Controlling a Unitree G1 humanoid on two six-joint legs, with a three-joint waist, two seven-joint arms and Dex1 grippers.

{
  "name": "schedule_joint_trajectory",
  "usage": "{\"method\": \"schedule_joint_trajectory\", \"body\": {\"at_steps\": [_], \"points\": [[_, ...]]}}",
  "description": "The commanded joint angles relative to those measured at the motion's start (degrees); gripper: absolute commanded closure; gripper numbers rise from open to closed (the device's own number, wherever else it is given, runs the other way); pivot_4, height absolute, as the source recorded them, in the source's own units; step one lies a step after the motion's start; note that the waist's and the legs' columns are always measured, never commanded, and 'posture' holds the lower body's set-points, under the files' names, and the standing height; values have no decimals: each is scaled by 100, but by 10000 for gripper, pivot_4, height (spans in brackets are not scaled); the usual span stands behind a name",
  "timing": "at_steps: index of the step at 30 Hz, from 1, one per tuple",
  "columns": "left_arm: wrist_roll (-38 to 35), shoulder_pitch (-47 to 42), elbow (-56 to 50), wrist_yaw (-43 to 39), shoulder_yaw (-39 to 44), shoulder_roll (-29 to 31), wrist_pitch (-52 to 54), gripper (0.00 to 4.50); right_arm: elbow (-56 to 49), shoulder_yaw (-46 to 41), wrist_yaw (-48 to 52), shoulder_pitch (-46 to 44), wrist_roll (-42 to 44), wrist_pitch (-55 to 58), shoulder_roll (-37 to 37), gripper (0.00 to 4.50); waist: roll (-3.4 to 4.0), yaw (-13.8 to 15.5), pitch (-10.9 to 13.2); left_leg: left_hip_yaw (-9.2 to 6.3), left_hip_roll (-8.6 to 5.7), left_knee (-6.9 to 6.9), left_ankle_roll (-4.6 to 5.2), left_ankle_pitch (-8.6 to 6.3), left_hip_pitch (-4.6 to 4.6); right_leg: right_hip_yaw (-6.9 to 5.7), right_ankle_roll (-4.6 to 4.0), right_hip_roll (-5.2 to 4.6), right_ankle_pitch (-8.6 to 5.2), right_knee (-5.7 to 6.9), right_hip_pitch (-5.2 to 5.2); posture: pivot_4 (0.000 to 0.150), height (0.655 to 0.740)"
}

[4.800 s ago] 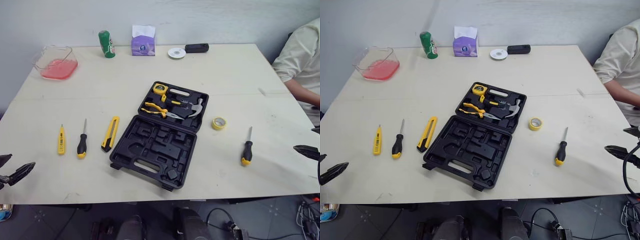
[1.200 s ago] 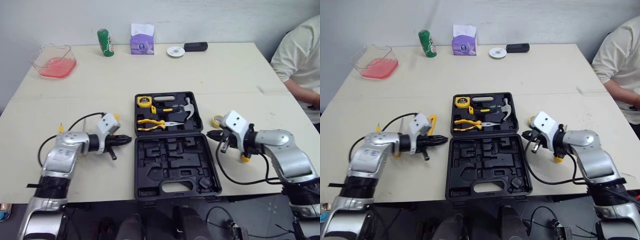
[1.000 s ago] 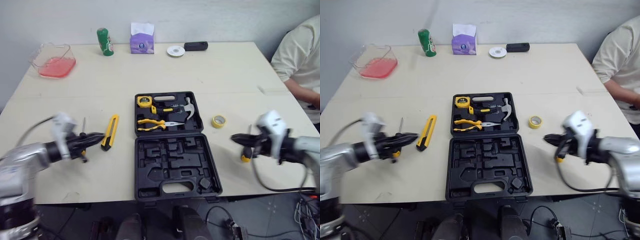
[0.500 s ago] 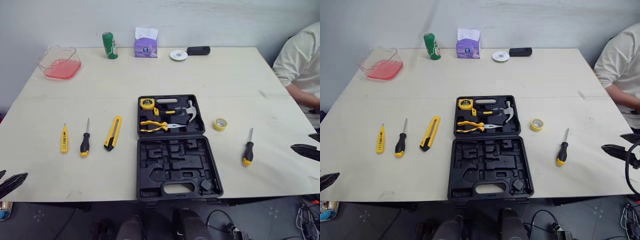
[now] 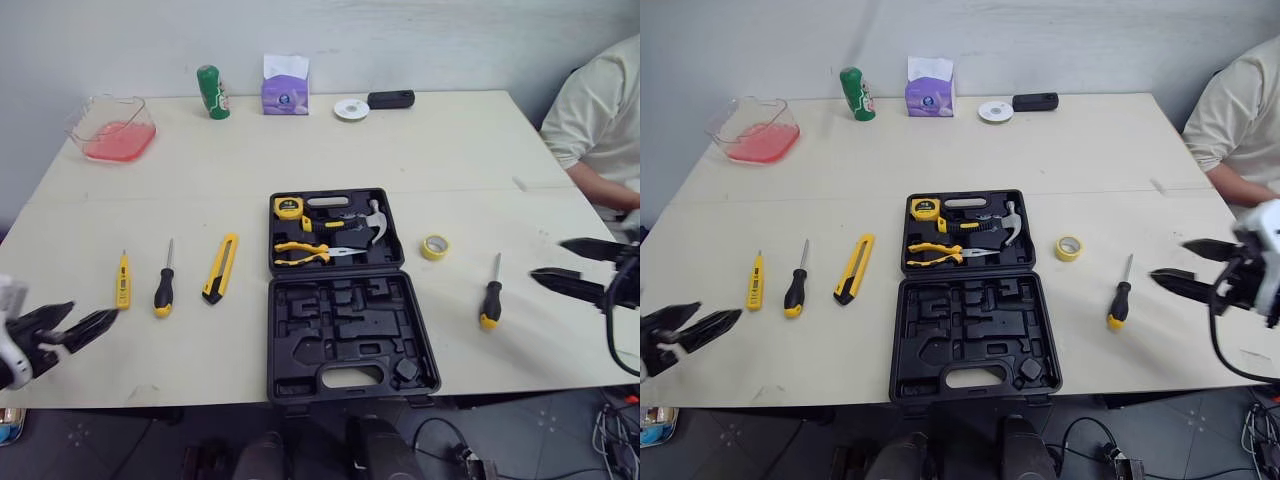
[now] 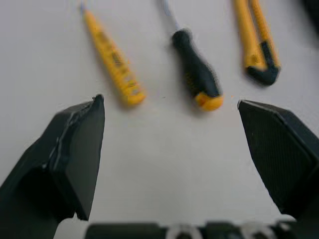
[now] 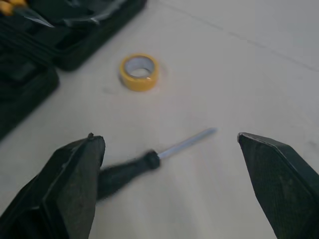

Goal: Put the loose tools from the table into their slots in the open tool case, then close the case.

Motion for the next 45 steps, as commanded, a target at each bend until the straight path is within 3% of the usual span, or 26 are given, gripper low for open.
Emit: {"method": "schedule_joint_trajectory", "body": {"at_steps": [1, 4, 9, 15, 20, 23, 28, 30, 35, 37, 40, 45], "points": [[76, -714, -602, 1004, -343, -261, 1368, 154, -1229, 320, -183, -584, 970, 640, 164, 796, -1, -4, 1, 1, -1, 0, -1, 1, 4, 2, 2, 2, 1, 0, 3, 1500, 7400], [219, -1334, -846, 1473, -583, -502, 2084, 154, -1786, 677, -335, -1081, 1533, 1031, 353, 796, -14, 12, 6, -2, -1, 1, -29, 15, 0, -3, 3, 9, 2, -3, 3, 1500, 7400], [573, -1823, -631, 2182, -1165, -825, 2243, 154, -2366, 1671, -445, -2157, 2078, 1236, 922, 796, -29, 11, 7, -2, -3, 6, -31, 15, -3, -4, 7, 10, 4, -8, 3, 1500, 7400], [1055, -2185, -91, 2546, -1835, -1181, 2061, 154, -2153, 2538, -462, -3105, 1961, 1068, 1703, 796, -34, 17, 6, -3, -3, 14, -29, 15, -12, -7, 7, 8, 4, -8, -1, 1500, 7400], [1297, -2335, 474, 2600, -2284, -1310, 1480, 154, -1895, 2844, -520, -3376, 1686, 868, 2059, 796, -35, 39, 5, -6, -4, 15, -26, 17, -13, -12, 7, 4, 4, -7, -2, 1500, 7400], [1368, -2300, 611, 2586, -2465, -1350, 1358, 8769, -1750, 2921, -590, -3469, 1536, 721, 2251, 0, -34, 45, 4, -5, -7, 15, -25, 18, -11, -12, 7, 0, 4, -5, -1, 1500, 7400], [1457, -2299, 689, 2567, -2545, -1461, 1216, 31881, -1673, 2959, -635, -3525, 1456, 669, 2441, 0, -31, 92, 3, -7, -6, 13, -26, 20, -10, -13, 7, -1, 4, -2, -1, 1500, 7400], [1445, -2393, 723, 2533, -2506, -1514, 1136, 34285, -1698, 3016, -627, -3488, 1372, 604, 2475, 0, -30, 131, 3, -6, -7, 13, -25, 19, -10, -13, 7, -2, 4, -5, -1, 1500, 7400], [930, -2697, 231, 1474, -2416, -397, 827, 34285, -1747, 2910, -675, -3364, 1321, 598, 2390, 0, -50, 137, 1, -15, -6, 18, -25, 21, -34, -23, 6, -4, 5, -4, -19, 1500, 7400], [494, -2837, -36, 534, -2732, 416, 557, 34285, -1792, 2774, -667, -3218, 1319, 629, 2226, 0, -61, 129, -2, -15, -5, 19, -30, 24, -75, -21, 2, -4, 7, 2, -64, 1500, 7400], [99, -3084, -258, -460, -3395, 1174, 171, 34285, -1894, 2575, -638, -2877, 1286, 625, 1906, 0, -49, 141, 4, -12, -7, 17, -31, 29, -104, -22, 2, -5, 7, -1, -90, 1500, 7400], [-83, -4038, -155, -1318, -4753, 1534, -123, 34285, -2131, 2181, -629, -2066, 1180, 560, 1303, 0, -44, 149, 6, -2, -10, 12, -15, 21, -117, -26, 3, -3, 7, -15, -87, 1500, 7400]]}}
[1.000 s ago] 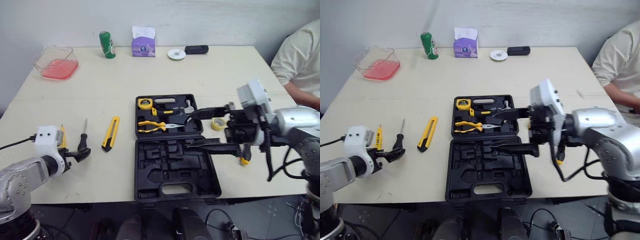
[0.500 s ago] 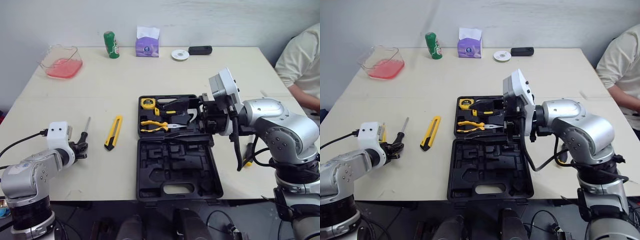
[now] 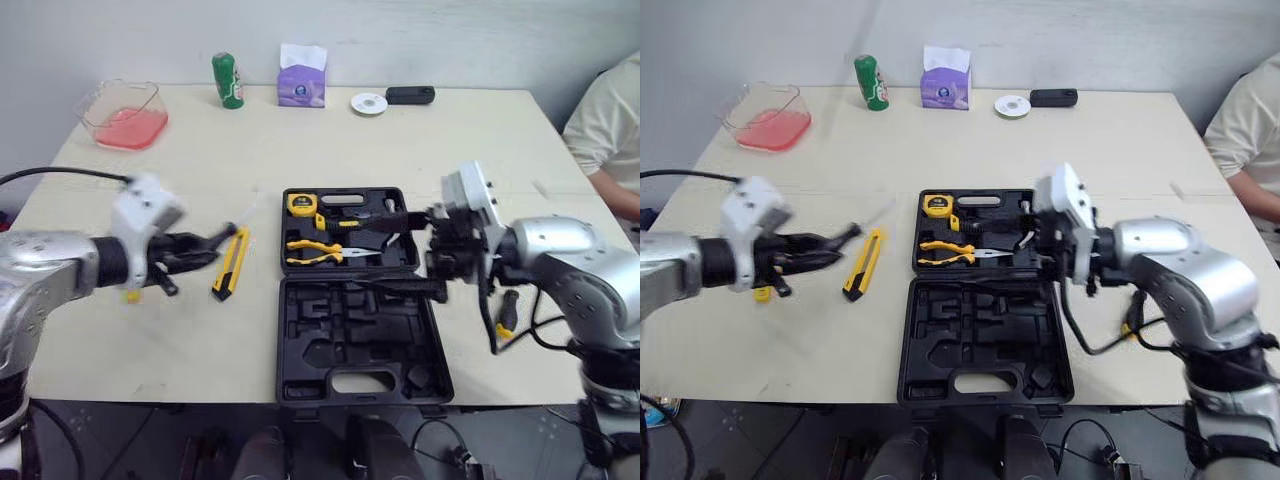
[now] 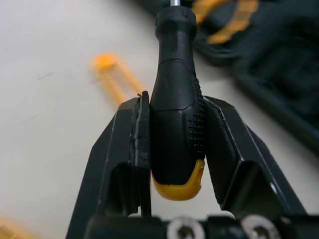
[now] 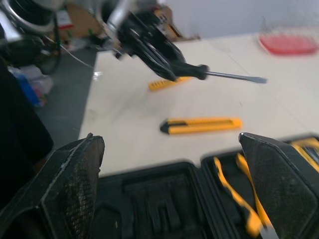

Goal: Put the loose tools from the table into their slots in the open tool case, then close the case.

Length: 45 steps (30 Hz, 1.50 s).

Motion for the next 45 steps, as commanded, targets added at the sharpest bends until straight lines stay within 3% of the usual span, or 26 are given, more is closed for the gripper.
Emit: {"method": "schedule_joint_trajectory", "body": {"at_steps": [1, 7, 16, 30, 41, 45], "points": [[26, -750, 93, -525, -958, -4, -267, 34285, -350, -475, -41, 519, -191, -184, -391, 0, 3, -13, 2, 2, -1, 5, 3, 1, -9, 0, 4, 2, 2, 0, -5, 1500, 7400], [763, -2220, 912, -1030, -2921, -634, -600, 34285, -539, -1161, -69, 2107, -702, -460, -1093, 0, 6, 36, 10, 4, 2, 68, 16, -4, -39, 3, 18, 28, 10, 4, -18, 1500, 7400], [1557, -3203, 1988, -1421, -4277, -1362, -651, 34285, -820, -1831, -481, 3058, -578, -408, -882, 0, 4, 18, 13, 8, 8, 99, 32, -4, -33, 52, 40, 95, 26, 12, -10, 1500, 7400], [2405, -3498, 2685, -1938, -4818, -1882, -1161, 34285, -1044, -2106, -840, 3511, -472, -400, -687, 0, 4, 44, 14, 9, 5, 108, 35, -4, -37, 54, 42, 91, 27, 15, -10, 1500, 7400], [2742, -3498, 3057, -2064, -4631, -2221, -1542, 34285, -1222, -2147, -1000, 3603, -321, -358, -660, 0, 4, 131, 14, 9, 5, 116, 36, -4, -36, 54, 42, 92, 27, 22, -10, 1500, 7400], [2529, -3372, 2858, -2176, -4170, -2033, -1579, 16456, -1303, -2193, -1029, 3651, -243, -321, -671, 0, 4, 140, 14, 9, 5, 124, 36, -5, -37, 54, 42, 91, 27, 30, -11, 1500, 7400]]}}
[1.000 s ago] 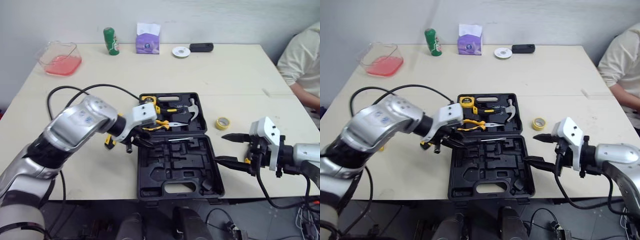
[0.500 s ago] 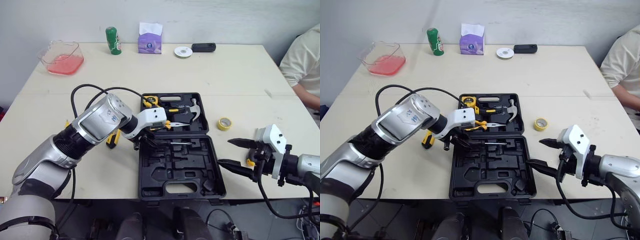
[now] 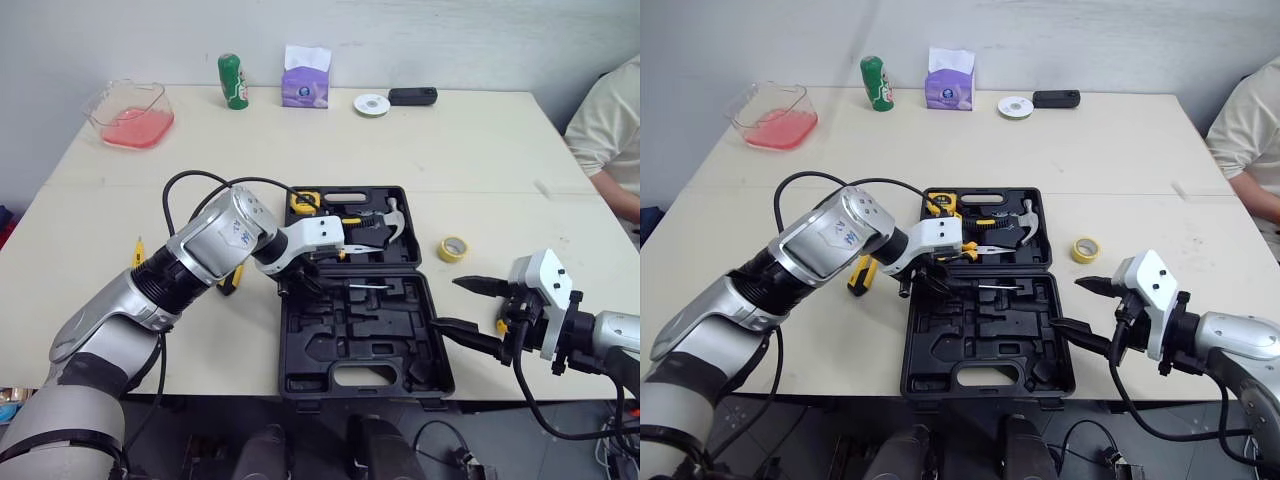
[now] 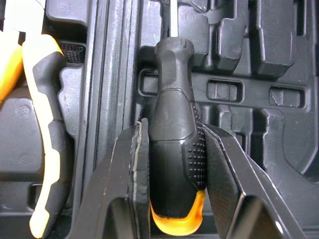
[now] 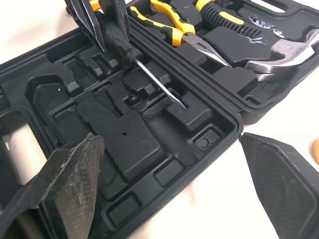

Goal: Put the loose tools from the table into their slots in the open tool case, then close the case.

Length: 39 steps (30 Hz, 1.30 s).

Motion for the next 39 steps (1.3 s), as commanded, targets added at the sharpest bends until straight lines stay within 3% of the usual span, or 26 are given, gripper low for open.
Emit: {"method": "schedule_joint_trajectory", "body": {"at_steps": [1, 2, 6, 9, 12, 13, 15, 20, 29, 39], "points": [[-153, 69, -322, -108, 585, 241, -45, 11990, -246, -281, -42, 65, 164, 10, -13, 0, 0, 0, 0, -1, 0, 3, 0, 0, -2, 0, 0, 0, 0, 2, 0, 1500, 7400], [-271, 214, -365, -116, 827, 233, -204, 7036, -268, -284, -51, 84, 178, 15, -14, 0, 0, -4, 0, -2, 1, 4, 1, 0, -2, 0, 0, 0, 0, 7, 0, 1500, 7400], [-611, 823, -249, 29, 1698, -41, -1015, 7036, -318, -270, -88, 153, 209, -9, -12, 0, 2, -2, -1, -4, 4, 9, 1, -1, -1, -2, -1, -6, -1, 30, 1, 1500, 7400], [-656, 1358, 165, 236, 2237, -398, -2127, 16420, -312, -233, -106, 92, 263, -20, -9, 0, 1, 10, -1, -5, 4, 21, 6, -4, -3, -4, -1, -11, -1, 31, 3, 1500, 7400], [-687, 1684, 410, 22, 2398, -553, -2852, 30498, -283, -193, -119, 9, 297, -15, -23, 0, 1, 9, -1, -6, 3, 33, 8, -7, -6, -7, -1, -12, 0, 30, 4, 1500, 7400], [-662, 1821, 528, 80, 2424, -643, -3022, 37054, -263, -159, -116, -36, 294, -17, -33, 0, 1, 12, -1, -5, 3, 35, 8, -8, -6, -8, -1, -11, 0, 30, 4, 1500, 7400], [-621, 1962, 685, 160, 2468, -766, -3217, 44564, -241, -120, -110, -86, 287, -21, -45, 0, 1, 11, -1, -4, 1, 36, 11, -9, -4, -9, 0, -11, 0, 29, 5, 1500, 7400], [-408, 2181, 873, 104, 2301, -935, -3582, 44564, -229, -26, -108, -232, 302, 23, -51, 0, 1, 9, -1, -5, 2, 39, 13, -11, -6, -12, 0, -10, 0, 31, 7, 1500, 7400], [149, 2217, 1052, 199, 1874, -961, -3332, 44564, -229, 8, -93, -257, 270, 24, -43, 0, 1, 10, -2, -5, 1, 40, 16, -13, -1, -12, 1, -10, 1, 31, 12, 1500, 7400], [930, 2404, 970, 498, 1125, -789, -2398, 44564, -320, 57, -202, -98, 236, 6, 53, 0, 7, 13, -89, -5, 1, 40, 24, -18, 20, -9, 1, -12, 0, 24, 32, 1500, 7400]]}}
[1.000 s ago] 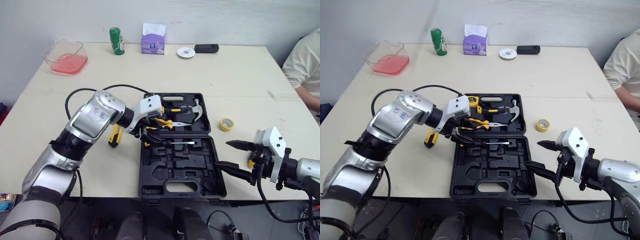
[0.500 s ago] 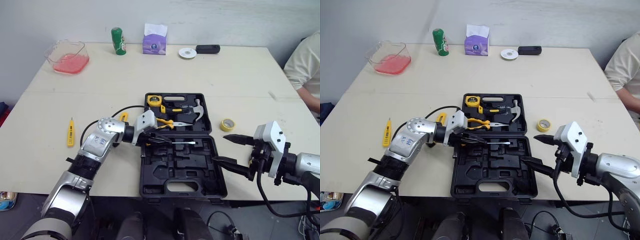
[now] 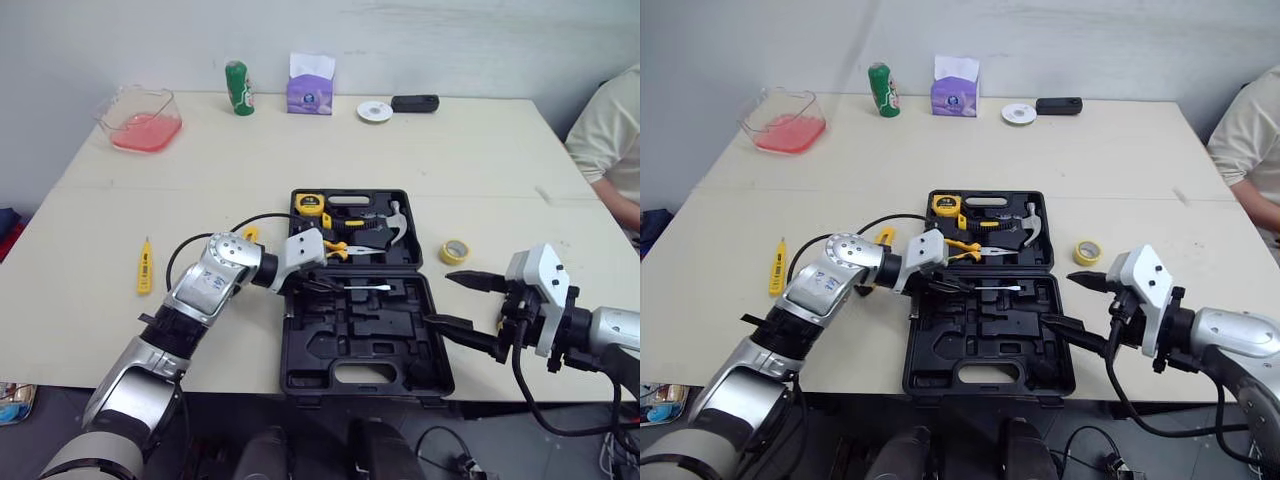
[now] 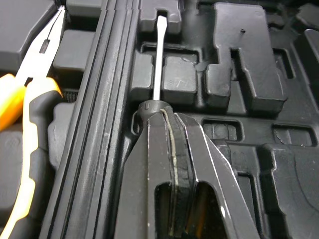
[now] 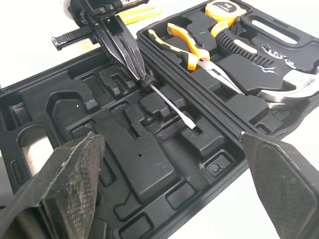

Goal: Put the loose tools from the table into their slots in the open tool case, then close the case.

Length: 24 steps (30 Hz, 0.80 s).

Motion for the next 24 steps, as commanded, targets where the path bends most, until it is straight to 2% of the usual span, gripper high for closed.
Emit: {"method": "schedule_joint_trajectory", "body": {"at_steps": [1, 4, 6, 8, 13, 17, 18, 20, 24], "points": [[628, 347, 262, 227, -588, 93, 482, 44564, -156, -11, -78, 81, 24, -27, 50, 0, -4, 1, -16, -1, 1, 0, 4, -2, 12, 0, -1, 0, 0, -2, 11, 1500, 7400], [526, 319, 308, 422, -406, -51, 555, 44564, -188, -48, -96, 157, 39, -27, 45, 0, -2, -13, -41, -3, 6, -38, 39, -28, 91, -4, -4, -36, -3, -48, 111, 1500, 7400], [439, 294, 302, 453, -315, -106, 603, 44564, -194, -69, -108, 182, 55, -22, 39, 0, -2, -8, -42, -3, 1, -74, 41, -35, 175, -15, -10, -56, -7, -64, 172, 1500, 7400], [17, 264, 111, 357, 72, -256, 485, 44564, -178, -89, -83, 203, 42, -46, 15, 0, -1, 1, -44, -8, 1, -77, 38, -40, 182, -25, -14, -67, -11, -65, 187, 1500, 7400], [-605, 195, -248, -137, 565, -248, 471, 44564, -137, -40, -79, 164, -3, -84, -7, 0, -4, -6, -40, -10, -3, -76, 38, -38, 174, -26, -11, -80, -10, -65, 171, 1500, 7400], [-567, 14, 56, 6, 691, -310, 323, 44564, -122, -25, -67, 189, -34, -114, 1, 0, -2, -25, -27, -8, -1, -77, 30, -37, 138, -27, -12, -78, -10, -62, 132, 1500, 7400], [-549, -3, 98, 5, 673, -323, 291, 44564, -126, -24, -67, 201, -41, -119, 6, 0, -2, -24, -27, -6, -1, -77, 3, -22, 125, -27, -12, -78, -10, -59, 114, 1500, 7400], [-523, -27, 174, -22, 634, -359, 198, 44564, -128, -18, -68, 213, -55, -125, 14, 0, -2, -20, -27, -5, -5, -71, -8, -8, 78, -28, -9, -74, -8, -50, 67, 1500, 7400], [-359, -94, 399, 94, 508, -448, 141, 44564, -148, -21, -87, 217, -50, -111, 16, 0, -9, -21, -22, -4, -7, -71, -4, -7, 74, -31, -9, -69, -8, -53, 66, 1500, 7400]]}}
